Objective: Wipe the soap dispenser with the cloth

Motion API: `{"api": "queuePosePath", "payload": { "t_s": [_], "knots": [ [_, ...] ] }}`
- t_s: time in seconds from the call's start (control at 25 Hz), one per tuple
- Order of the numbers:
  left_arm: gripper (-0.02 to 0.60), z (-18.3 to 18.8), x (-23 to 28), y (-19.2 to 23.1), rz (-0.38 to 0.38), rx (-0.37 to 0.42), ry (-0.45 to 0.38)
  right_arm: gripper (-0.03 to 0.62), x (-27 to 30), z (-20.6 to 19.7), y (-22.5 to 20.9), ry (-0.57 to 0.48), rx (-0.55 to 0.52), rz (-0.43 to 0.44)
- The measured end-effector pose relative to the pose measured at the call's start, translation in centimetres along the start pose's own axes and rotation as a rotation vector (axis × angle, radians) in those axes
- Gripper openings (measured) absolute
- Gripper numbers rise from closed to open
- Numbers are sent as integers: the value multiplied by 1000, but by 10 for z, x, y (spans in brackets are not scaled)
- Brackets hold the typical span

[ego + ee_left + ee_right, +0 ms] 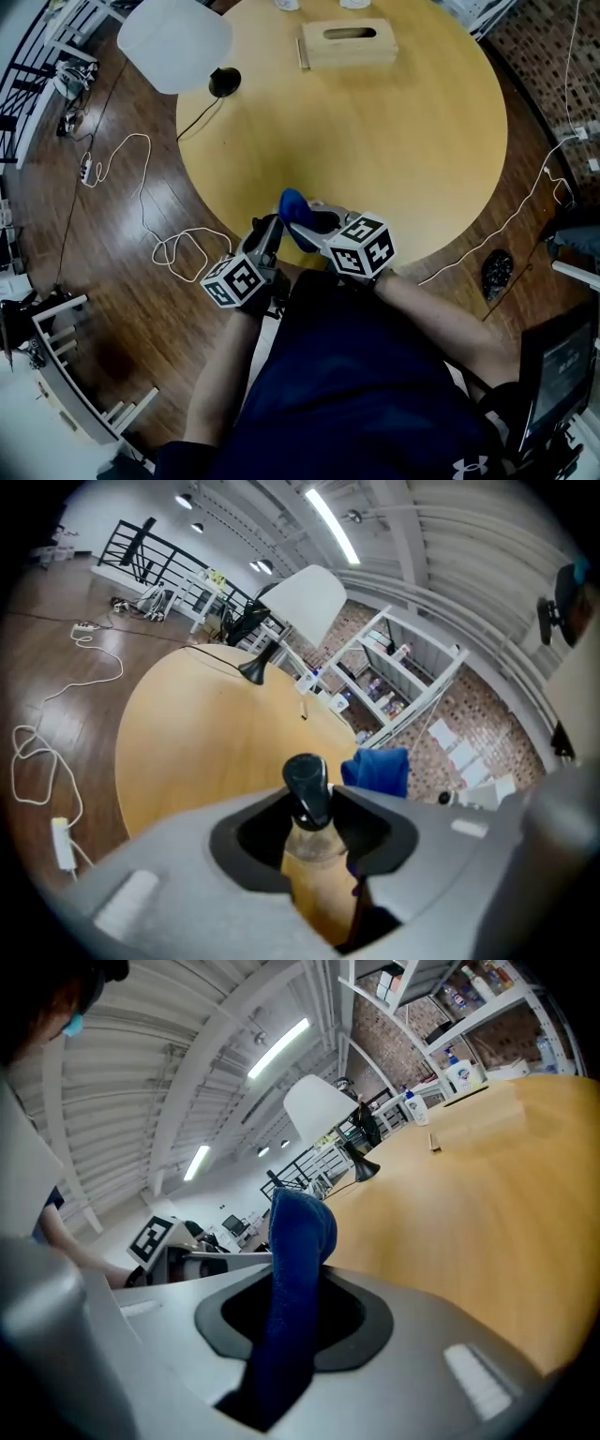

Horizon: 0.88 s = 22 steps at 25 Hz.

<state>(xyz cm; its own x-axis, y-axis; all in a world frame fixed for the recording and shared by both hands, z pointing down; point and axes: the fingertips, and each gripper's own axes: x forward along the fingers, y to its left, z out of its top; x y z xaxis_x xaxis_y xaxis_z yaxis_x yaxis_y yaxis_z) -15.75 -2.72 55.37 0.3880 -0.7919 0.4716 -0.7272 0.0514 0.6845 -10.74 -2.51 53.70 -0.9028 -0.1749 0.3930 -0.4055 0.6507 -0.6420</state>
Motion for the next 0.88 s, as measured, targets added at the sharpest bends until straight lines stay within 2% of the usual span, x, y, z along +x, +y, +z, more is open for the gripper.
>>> {"api": "queuePosePath", "payload": {
  "t_s": [0.12,0.2,0.44,0.56,0.68,0.76,0.88],
  "knots": [
    [137,-3,0,-2,3,4,-10,98,-7,-13,-26,42,21,-79],
    [137,-4,-2,0,2,-6,-17,98,-16,-24,-49,60,73,-128],
    [137,-6,-3,4,-22,-18,-30,98,-33,-41,-97,43,276,-179],
    [138,-7,-4,8,-32,-41,-43,98,-35,-52,-110,82,374,-215],
    [140,-8,-5,13,-34,-42,-48,95,-34,-51,-105,104,397,-213],
    [140,-9,-6,9,-51,8,-41,95,-29,-39,-86,92,378,-155],
    [140,-13,-9,-9,-90,148,-17,97,-17,-25,-54,127,295,-93]
  ]
}}
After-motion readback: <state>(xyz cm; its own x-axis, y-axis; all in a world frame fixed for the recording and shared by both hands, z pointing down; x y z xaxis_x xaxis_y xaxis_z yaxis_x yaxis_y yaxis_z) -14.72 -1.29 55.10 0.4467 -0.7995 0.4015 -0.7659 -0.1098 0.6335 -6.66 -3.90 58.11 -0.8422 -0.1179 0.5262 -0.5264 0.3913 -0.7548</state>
